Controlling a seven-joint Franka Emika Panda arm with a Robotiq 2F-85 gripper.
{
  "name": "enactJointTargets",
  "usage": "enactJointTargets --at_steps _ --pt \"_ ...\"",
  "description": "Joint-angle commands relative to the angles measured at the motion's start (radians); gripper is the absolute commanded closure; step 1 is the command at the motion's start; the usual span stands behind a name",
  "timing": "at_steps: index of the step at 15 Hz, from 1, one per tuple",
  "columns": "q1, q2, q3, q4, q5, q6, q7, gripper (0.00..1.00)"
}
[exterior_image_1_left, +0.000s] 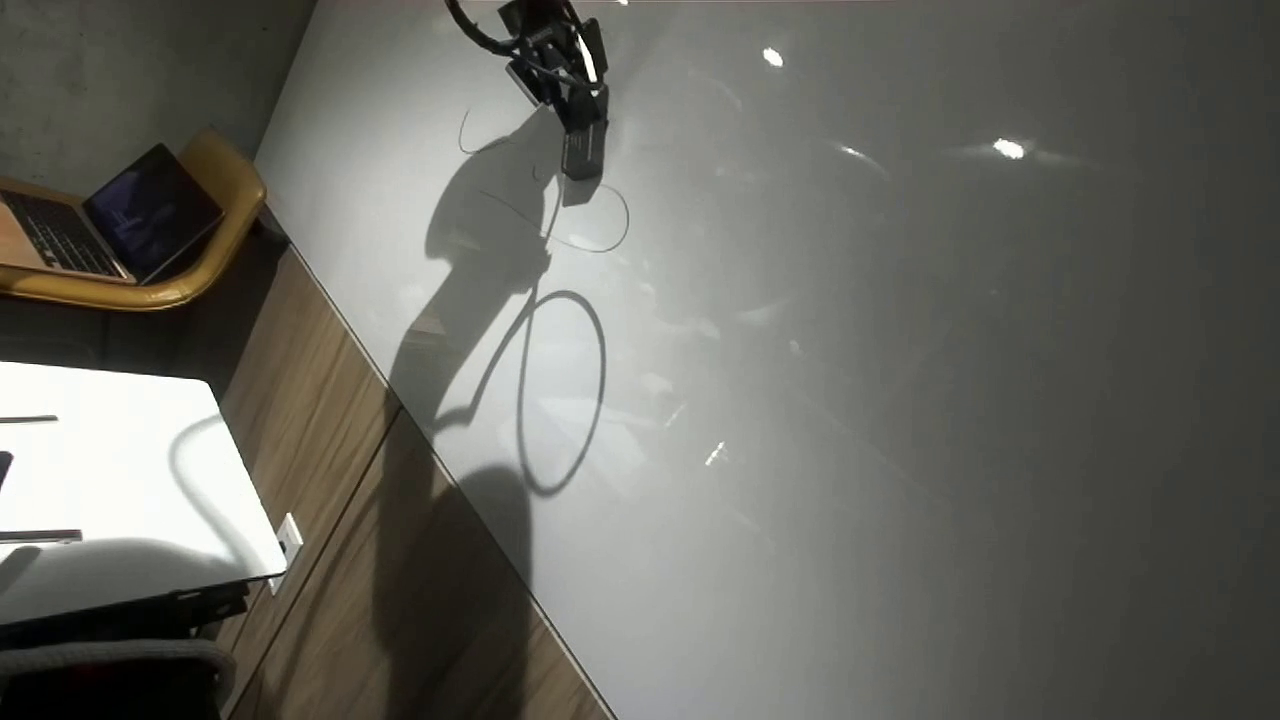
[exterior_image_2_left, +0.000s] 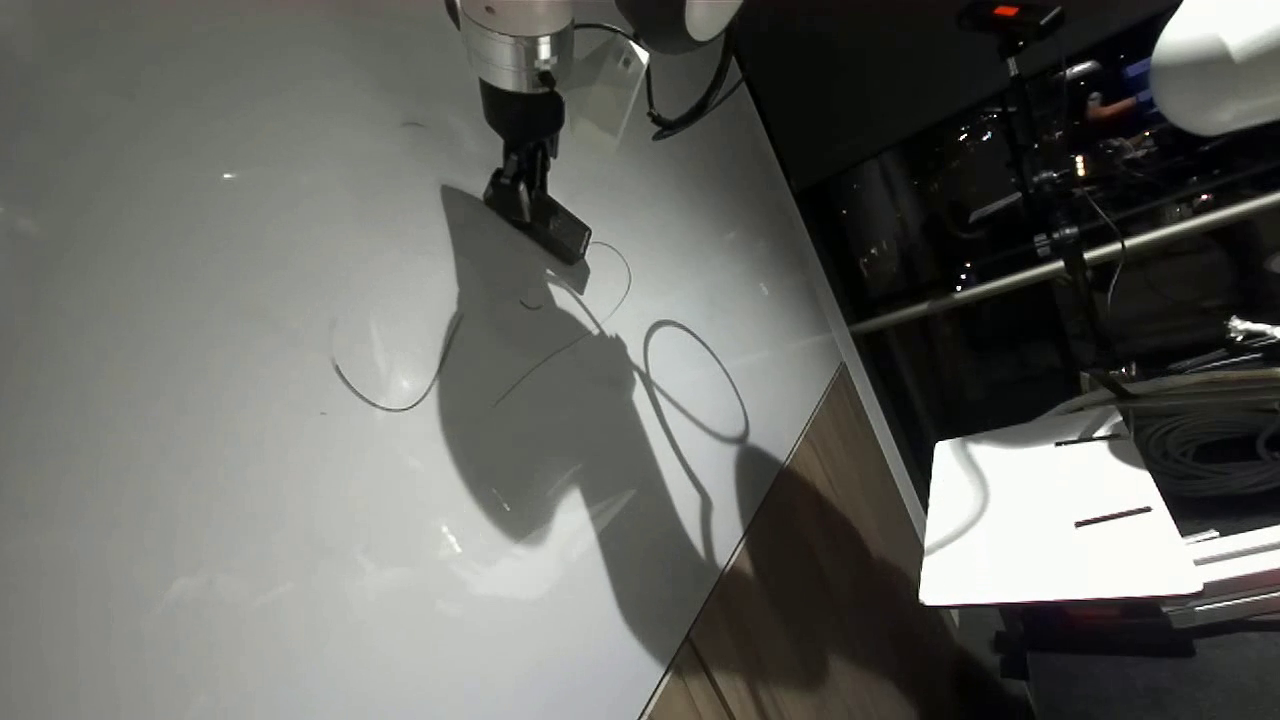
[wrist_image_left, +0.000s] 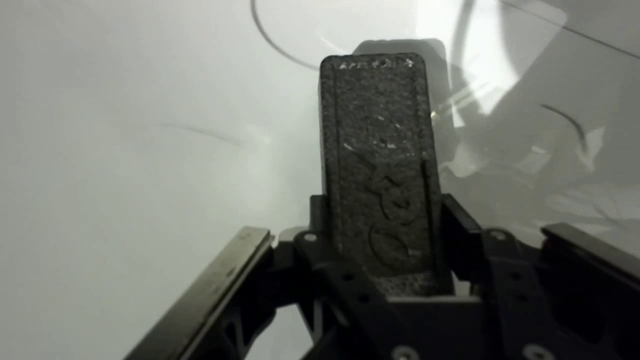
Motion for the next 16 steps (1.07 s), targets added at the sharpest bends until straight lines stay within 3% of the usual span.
enactJointTargets --at_steps 1,5,9,12,16 --pt "-0.112 0.166 0.053 -0.043 -0.130 -0.080 0.021 0.71" --pt "-0.260 0.302 0.094 -0.098 -0.193 -0.110 0.001 0.71" --pt "-0.393 0.411 0.069 -0.129 -0.235 -0.045 -0.022 0.71" --pt "-0.405 0.436 0.062 -0.126 -0.208 0.022 -0.010 0.71" --pt "-0.312 0.433 0.070 -0.140 -0.175 0.089 0.035 0.71"
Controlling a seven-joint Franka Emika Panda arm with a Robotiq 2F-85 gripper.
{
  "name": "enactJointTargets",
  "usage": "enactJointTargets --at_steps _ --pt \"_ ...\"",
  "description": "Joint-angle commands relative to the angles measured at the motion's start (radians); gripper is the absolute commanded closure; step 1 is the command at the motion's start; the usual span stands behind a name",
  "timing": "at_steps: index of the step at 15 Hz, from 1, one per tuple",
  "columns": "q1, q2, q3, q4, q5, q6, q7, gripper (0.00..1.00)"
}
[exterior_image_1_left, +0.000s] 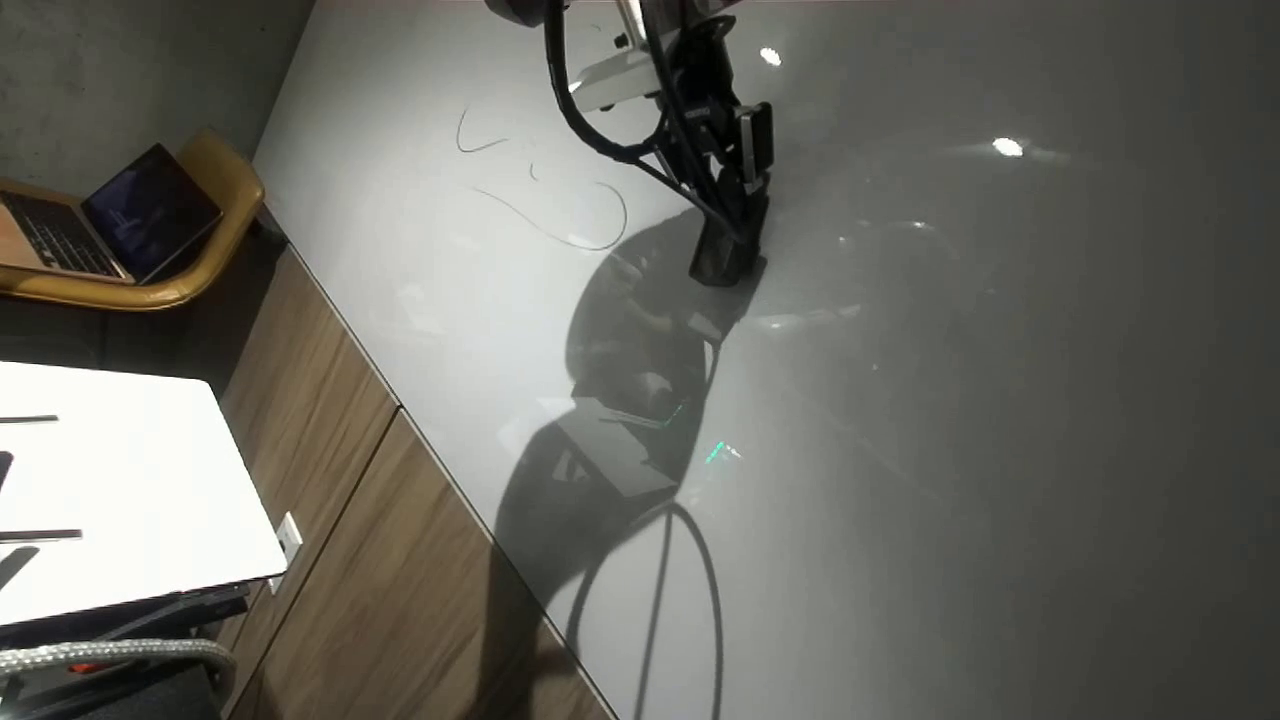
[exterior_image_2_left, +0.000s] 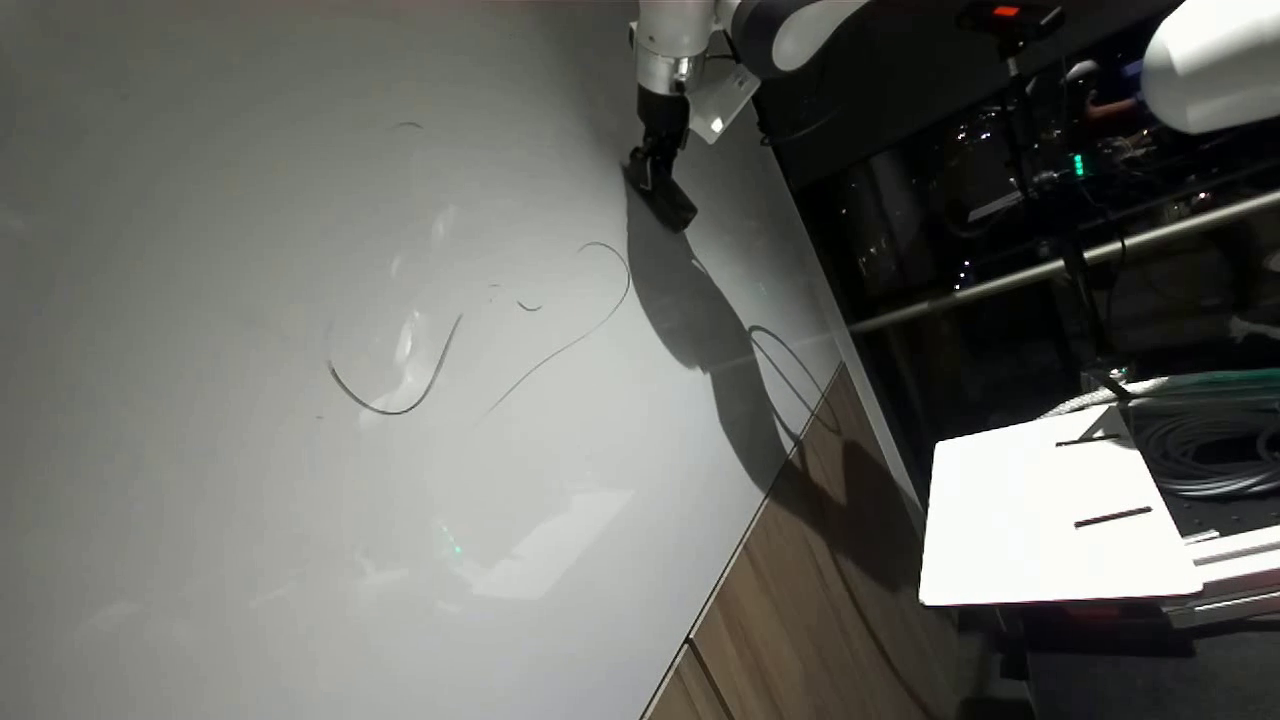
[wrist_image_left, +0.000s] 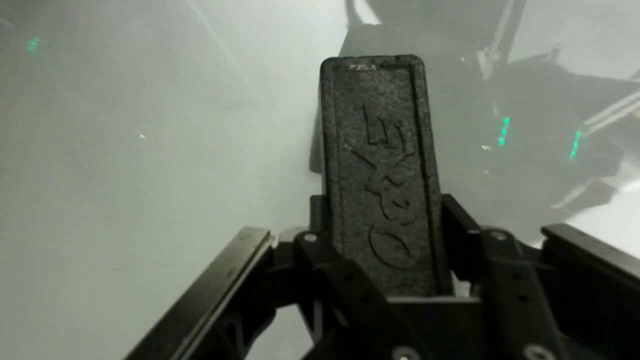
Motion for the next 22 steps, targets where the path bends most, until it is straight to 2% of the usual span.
enactJointTargets --at_steps 1,5,10,14,19,22 --pt "0.111 -0.013 0.003 -0.005 0.022 0.049 0.052 0.71" --pt "0.280 -0.033 -0.042 0.011 0.030 0.066 0.102 0.71" --pt "0.465 -0.051 -0.139 0.039 0.026 0.083 0.140 0.71" --pt "0.650 -0.105 -0.215 0.133 0.054 0.077 0.128 0.71" --pt "0.896 -0.220 -0.357 0.301 0.137 0.087 0.088 0.71" --pt "1.030 -0.296 -0.485 0.374 0.203 0.114 0.079 0.71"
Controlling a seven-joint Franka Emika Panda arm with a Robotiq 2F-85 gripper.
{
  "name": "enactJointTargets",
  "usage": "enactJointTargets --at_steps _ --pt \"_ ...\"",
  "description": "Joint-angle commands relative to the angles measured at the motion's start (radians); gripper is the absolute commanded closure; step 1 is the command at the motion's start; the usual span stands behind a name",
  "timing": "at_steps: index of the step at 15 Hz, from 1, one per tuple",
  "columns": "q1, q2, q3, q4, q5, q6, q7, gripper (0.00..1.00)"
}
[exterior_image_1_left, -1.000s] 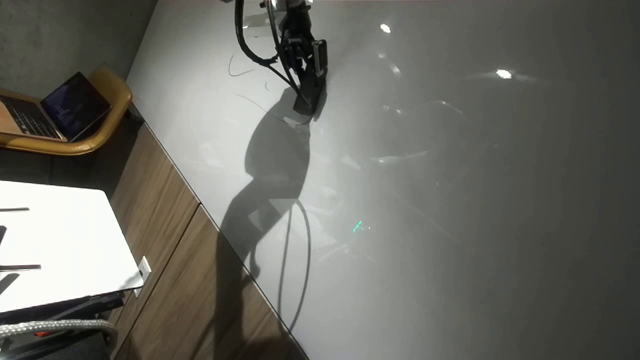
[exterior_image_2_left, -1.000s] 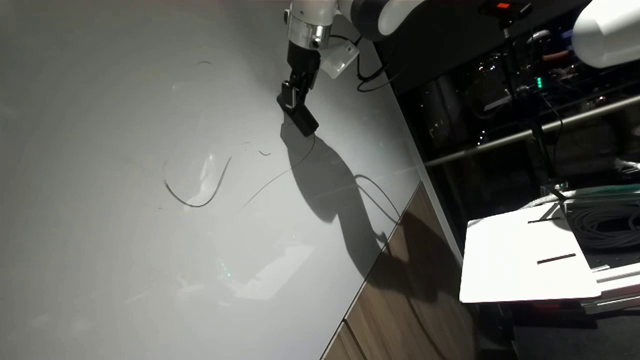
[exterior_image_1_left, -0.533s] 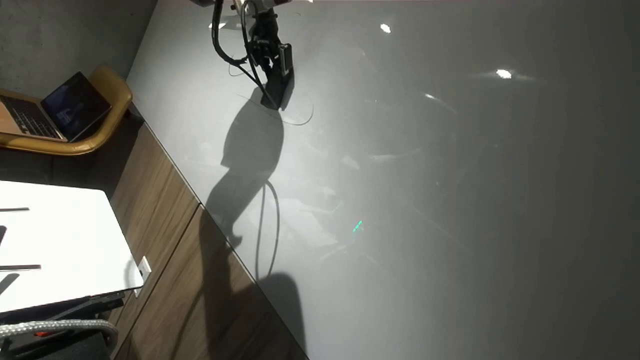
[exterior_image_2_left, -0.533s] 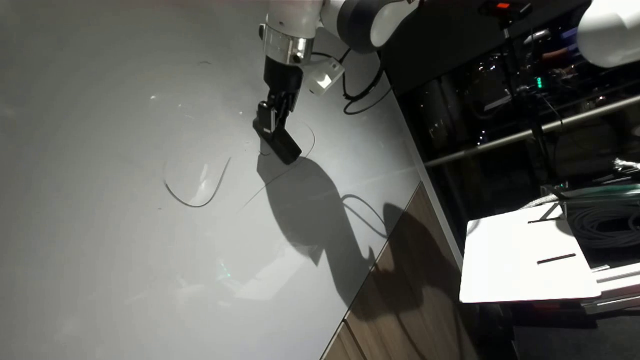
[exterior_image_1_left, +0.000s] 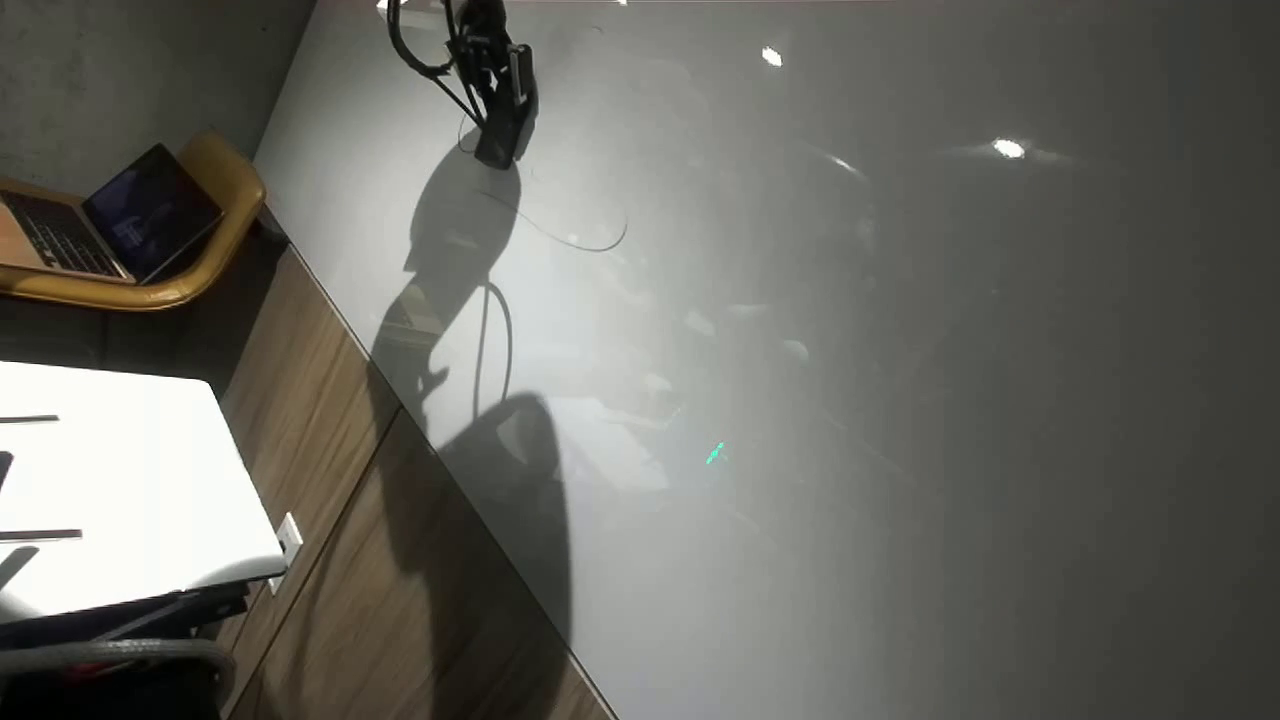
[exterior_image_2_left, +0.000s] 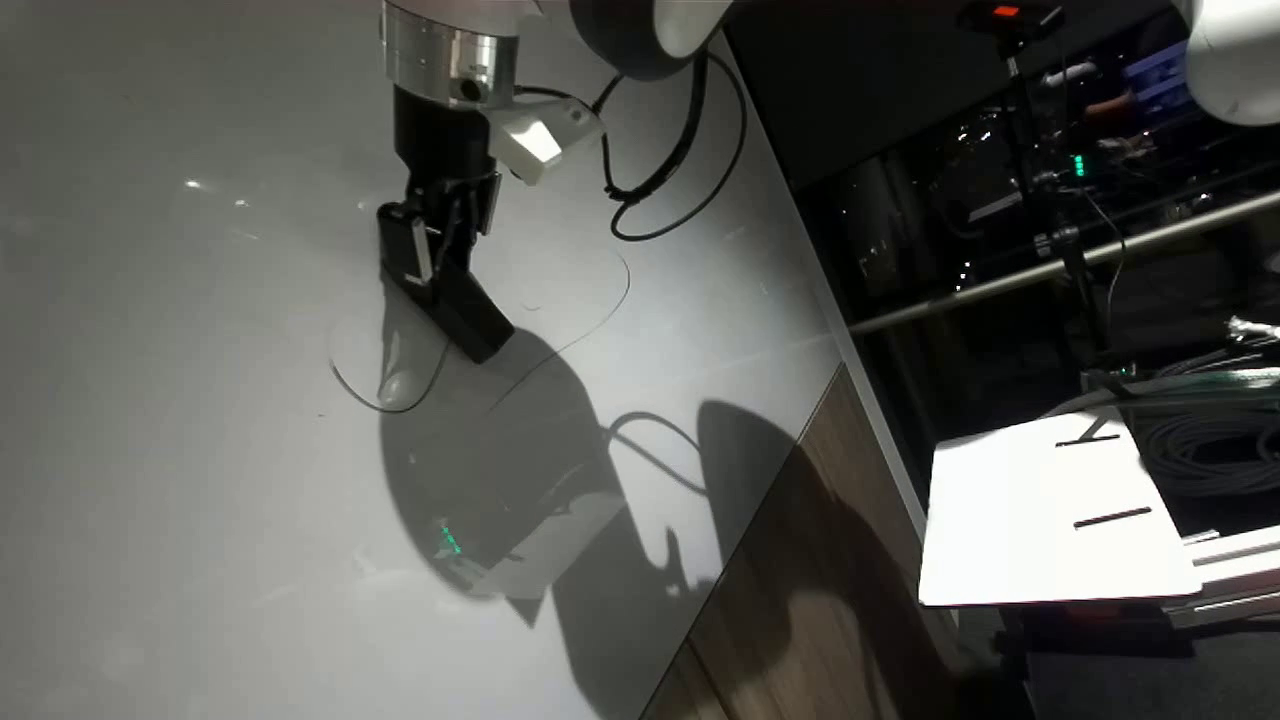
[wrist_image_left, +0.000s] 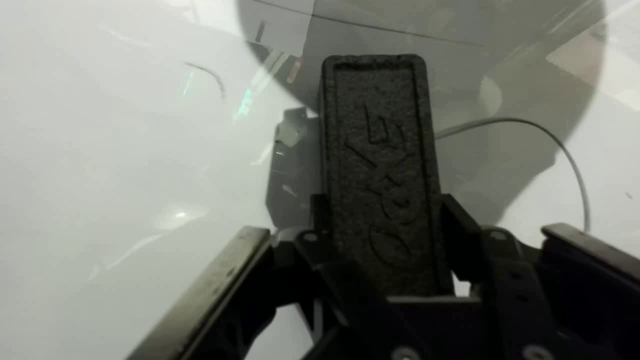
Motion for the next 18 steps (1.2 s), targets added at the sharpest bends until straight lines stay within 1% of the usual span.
enactJointTargets --at_steps 1,2,3,5,7,10,12,13,15,17,18 --pt "0.187 -0.116 -0.216 0.161 0.061 0.099 -0.055 0.71" --pt "0.246 -0.040 -0.213 0.173 -0.005 0.019 -0.042 0.71" --pt "0.289 -0.147 -0.313 0.185 0.077 0.090 -0.048 0.71" --pt "0.409 -0.164 -0.411 0.206 0.086 0.086 -0.044 0.71" --pt "0.543 -0.181 -0.529 0.232 0.082 0.089 -0.047 0.71" --pt "0.748 -0.182 -0.729 0.289 0.087 0.114 -0.064 0.71" --pt "0.868 -0.186 -0.865 0.324 0.108 0.138 -0.077 0.71" --pt "0.913 -0.188 -0.919 0.334 0.122 0.146 -0.082 0.71" --pt "0.971 -0.212 -1.014 0.325 0.175 0.180 -0.097 0.71" --pt "0.994 -0.258 -1.093 0.281 0.266 0.243 -0.156 0.71" --pt "0.992 -0.299 -1.124 0.238 0.325 0.286 -0.193 0.71"
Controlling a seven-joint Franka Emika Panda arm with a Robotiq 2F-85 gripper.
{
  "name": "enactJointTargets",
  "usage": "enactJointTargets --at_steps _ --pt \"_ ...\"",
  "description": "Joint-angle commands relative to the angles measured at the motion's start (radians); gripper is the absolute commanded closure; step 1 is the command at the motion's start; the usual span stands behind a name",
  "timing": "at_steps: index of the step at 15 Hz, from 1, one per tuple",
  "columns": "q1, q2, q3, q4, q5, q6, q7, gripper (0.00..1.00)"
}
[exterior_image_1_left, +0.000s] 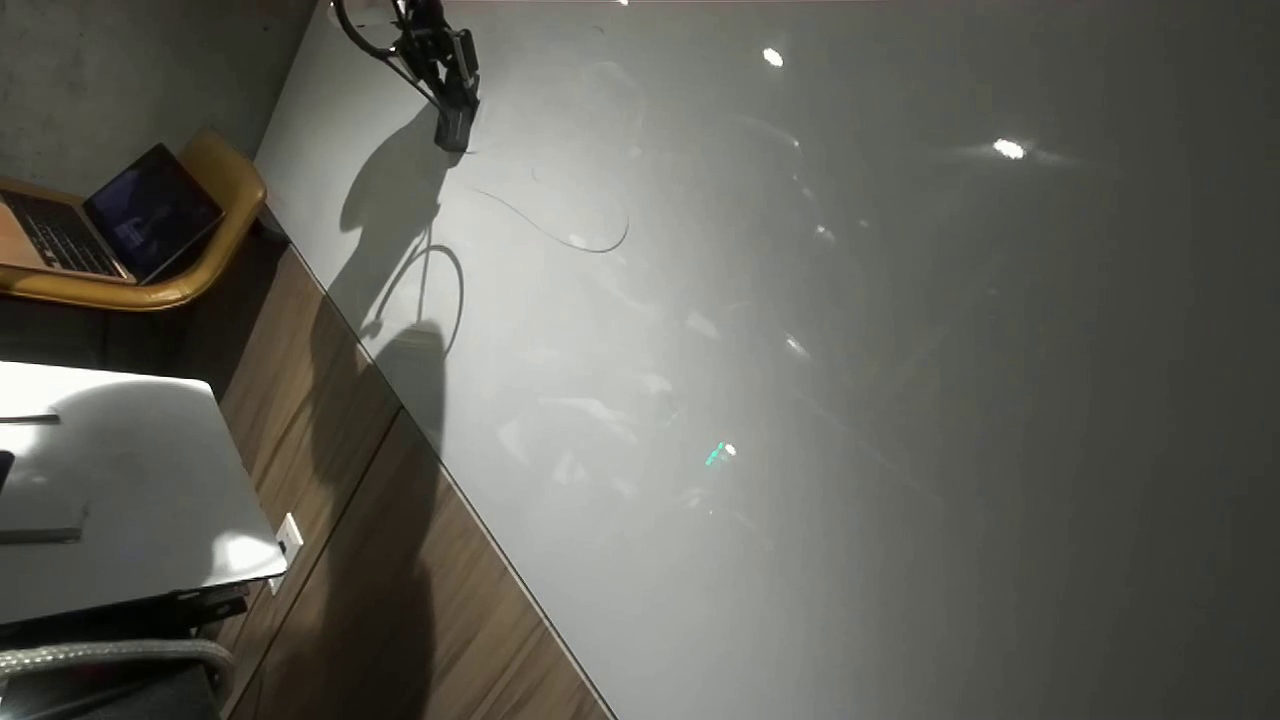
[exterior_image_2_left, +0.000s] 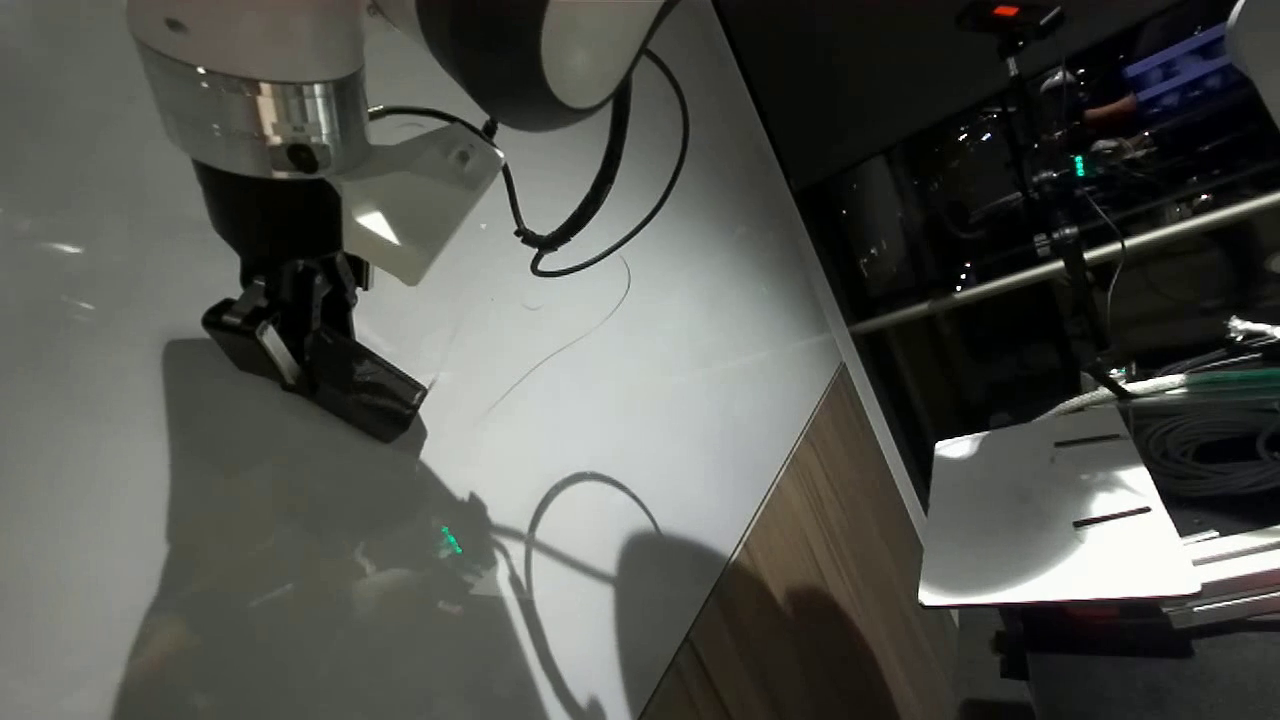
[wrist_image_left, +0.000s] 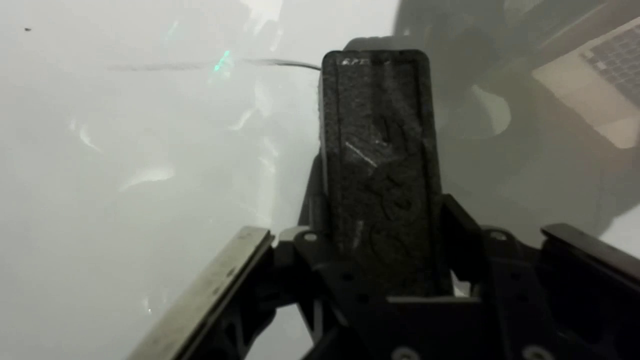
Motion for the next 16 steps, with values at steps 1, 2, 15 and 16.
enactJointTargets --at_steps 1,2,15,16 --pt "0.013 -0.059 -0.161 -0.053 0.141 0.217 -0.161 0.71" --pt "0.019 -0.091 -0.198 -0.093 0.189 0.263 -0.200 0.71" --pt "-0.074 -0.314 -0.452 -0.452 0.219 0.531 -0.331 0.71" --pt "-0.088 -0.335 -0.466 -0.467 0.191 0.533 -0.310 0.71"
